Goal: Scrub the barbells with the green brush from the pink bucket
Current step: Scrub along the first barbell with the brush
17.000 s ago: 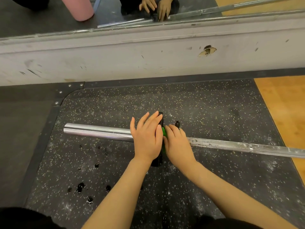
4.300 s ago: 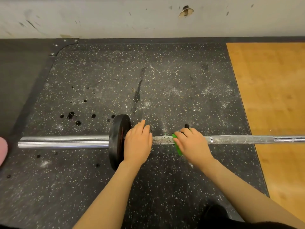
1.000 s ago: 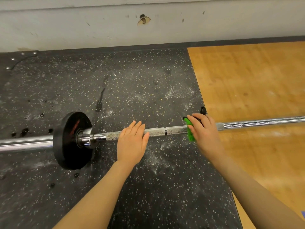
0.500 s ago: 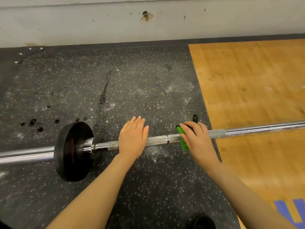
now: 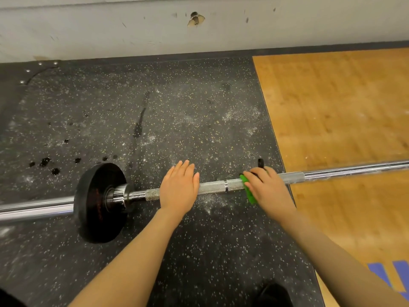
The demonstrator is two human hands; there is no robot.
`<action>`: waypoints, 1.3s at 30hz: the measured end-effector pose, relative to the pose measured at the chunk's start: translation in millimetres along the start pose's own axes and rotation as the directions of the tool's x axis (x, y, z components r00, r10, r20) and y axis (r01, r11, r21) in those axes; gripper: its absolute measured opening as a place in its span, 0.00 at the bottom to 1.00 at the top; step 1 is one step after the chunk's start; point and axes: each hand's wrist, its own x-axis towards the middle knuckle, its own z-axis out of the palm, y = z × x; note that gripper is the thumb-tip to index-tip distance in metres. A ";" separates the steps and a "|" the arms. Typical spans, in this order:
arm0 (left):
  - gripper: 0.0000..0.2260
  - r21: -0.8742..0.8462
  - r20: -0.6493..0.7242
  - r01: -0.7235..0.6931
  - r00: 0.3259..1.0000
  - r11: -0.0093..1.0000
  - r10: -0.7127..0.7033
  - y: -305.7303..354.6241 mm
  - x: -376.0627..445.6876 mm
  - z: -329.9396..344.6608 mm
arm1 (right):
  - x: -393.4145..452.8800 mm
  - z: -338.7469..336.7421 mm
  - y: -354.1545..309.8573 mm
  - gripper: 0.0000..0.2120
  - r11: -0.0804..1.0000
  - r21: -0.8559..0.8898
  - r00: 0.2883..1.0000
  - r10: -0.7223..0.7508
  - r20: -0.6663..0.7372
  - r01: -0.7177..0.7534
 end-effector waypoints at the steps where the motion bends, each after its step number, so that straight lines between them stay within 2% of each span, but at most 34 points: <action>1: 0.23 0.003 0.002 0.001 1.000 1.000 -0.001 0.3 0.2 0.0 | -2.2 -1.2 5.2 0.20 1.000 -0.008 1.000 0.009 -0.005 -0.009; 5: 0.23 0.003 0.012 0.000 1.000 1.000 0.000 1.0 1.4 0.3 | 5.0 4.1 -4.6 0.19 1.000 0.006 0.999 0.003 -0.054 -0.003; 9: 0.23 0.005 0.009 -0.001 1.000 1.000 0.001 1.1 2.2 -0.3 | 11.7 17.4 -27.8 0.19 0.998 0.036 0.997 -0.058 -0.057 0.060; 12: 0.23 0.001 0.009 -0.010 1.000 1.000 0.010 0.1 3.0 -0.6 | 7.7 17.5 -21.8 0.19 0.998 0.025 0.996 -0.064 -0.060 0.066; 17: 0.23 -0.005 0.011 -0.026 1.000 1.000 0.026 -2.2 5.6 0.8 | -2.9 12.5 11.5 0.19 0.998 0.055 0.995 0.011 -0.097 -0.006; 22: 0.22 -0.031 -0.013 -0.052 0.999 0.998 0.052 -4.8 14.5 0.0 | 3.2 12.8 14.5 0.20 0.993 0.113 0.997 0.029 -0.074 -0.021; 28: 0.20 -0.045 -0.028 -0.078 0.997 0.996 0.077 -11.3 47.8 -6.1 | 20.5 0.5 20.3 0.19 0.986 0.160 0.985 0.072 -0.156 -0.047; 36: 0.22 0.072 -0.081 -0.080 0.993 0.994 0.086 -15.6 109.7 -21.8 | 60.6 -7.0 27.8 0.20 0.980 0.186 0.978 0.104 -0.183 -0.070; 39: 0.22 0.053 -0.109 -0.040 0.993 0.998 0.046 -15.9 123.4 -27.7 | 74.4 -7.1 28.7 0.20 0.980 0.179 0.971 0.127 -0.203 -0.091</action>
